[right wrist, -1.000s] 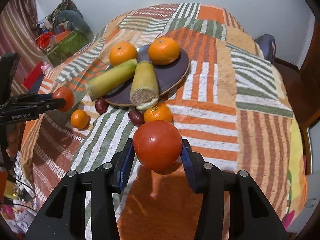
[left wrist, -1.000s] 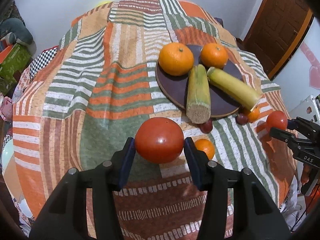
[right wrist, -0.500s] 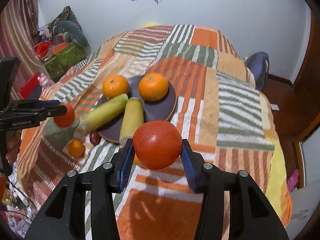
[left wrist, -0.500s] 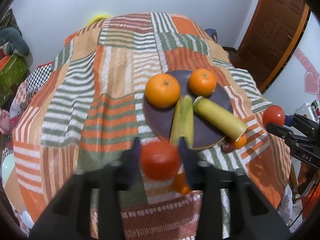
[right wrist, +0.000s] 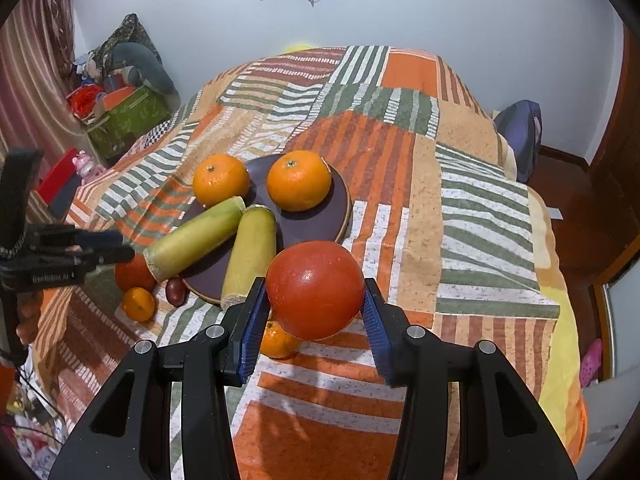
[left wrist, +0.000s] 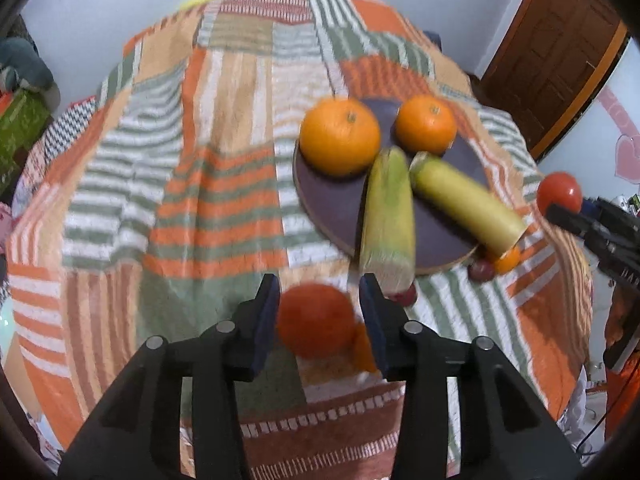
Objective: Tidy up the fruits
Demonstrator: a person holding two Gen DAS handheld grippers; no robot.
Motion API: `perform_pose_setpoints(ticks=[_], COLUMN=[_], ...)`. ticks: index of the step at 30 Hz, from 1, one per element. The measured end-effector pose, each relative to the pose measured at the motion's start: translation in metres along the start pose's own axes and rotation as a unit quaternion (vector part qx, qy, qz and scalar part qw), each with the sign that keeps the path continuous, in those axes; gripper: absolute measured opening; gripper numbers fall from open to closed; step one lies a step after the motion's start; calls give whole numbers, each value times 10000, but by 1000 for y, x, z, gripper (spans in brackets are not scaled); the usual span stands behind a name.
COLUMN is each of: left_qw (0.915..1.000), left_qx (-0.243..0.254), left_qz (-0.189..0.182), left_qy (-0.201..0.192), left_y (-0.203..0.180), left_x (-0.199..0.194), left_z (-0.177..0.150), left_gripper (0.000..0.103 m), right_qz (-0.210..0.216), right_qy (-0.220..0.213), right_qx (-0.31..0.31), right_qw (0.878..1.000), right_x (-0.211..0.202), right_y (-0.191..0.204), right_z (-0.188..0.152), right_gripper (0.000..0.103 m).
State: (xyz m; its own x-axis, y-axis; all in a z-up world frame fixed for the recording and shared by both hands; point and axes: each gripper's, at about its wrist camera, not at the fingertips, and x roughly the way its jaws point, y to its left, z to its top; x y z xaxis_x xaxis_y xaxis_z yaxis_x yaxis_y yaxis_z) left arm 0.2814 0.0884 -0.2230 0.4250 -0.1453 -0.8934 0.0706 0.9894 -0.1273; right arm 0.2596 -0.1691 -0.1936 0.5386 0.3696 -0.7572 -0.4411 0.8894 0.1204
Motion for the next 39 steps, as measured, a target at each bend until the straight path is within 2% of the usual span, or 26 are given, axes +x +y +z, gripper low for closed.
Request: perform_pose_setpoints(ticks=[2, 5, 11, 16, 17, 22, 32, 39], left_qw=[10000, 9999, 9994, 9993, 9992, 9994, 9992, 9992], left_qx=[10, -3, 43, -335, -355, -298, -201, -138], left_qz=[79, 123, 345, -5, -12, 50, 71, 52], left_qy=[27, 1, 67, 187, 195, 148, -339, -380], left_y=[1, 1, 4, 19, 19, 17, 9, -1], left_x=[5, 8, 19, 25, 26, 23, 0, 13], left_z=[-5, -8, -9, -11, -11, -12, 21, 46], left_gripper=[50, 54, 54, 54, 51, 50, 50, 50], right_qz=[12, 23, 58, 62, 60, 62, 14, -8], right_qy=[19, 35, 42, 50, 51, 9, -124, -91], right_qx=[21, 24, -22, -54, -44, 4, -42, -74], right_qw=[10000, 10000, 10000, 10000, 10000, 10000, 9999, 9999], right_x=[1, 3, 2, 2, 3, 3, 12, 27], right_y=[-1, -2, 1, 3, 3, 2, 0, 2], right_z=[0, 0, 0, -2, -1, 2, 21, 31], right_gripper=[43, 43, 43, 43, 43, 43, 43, 43])
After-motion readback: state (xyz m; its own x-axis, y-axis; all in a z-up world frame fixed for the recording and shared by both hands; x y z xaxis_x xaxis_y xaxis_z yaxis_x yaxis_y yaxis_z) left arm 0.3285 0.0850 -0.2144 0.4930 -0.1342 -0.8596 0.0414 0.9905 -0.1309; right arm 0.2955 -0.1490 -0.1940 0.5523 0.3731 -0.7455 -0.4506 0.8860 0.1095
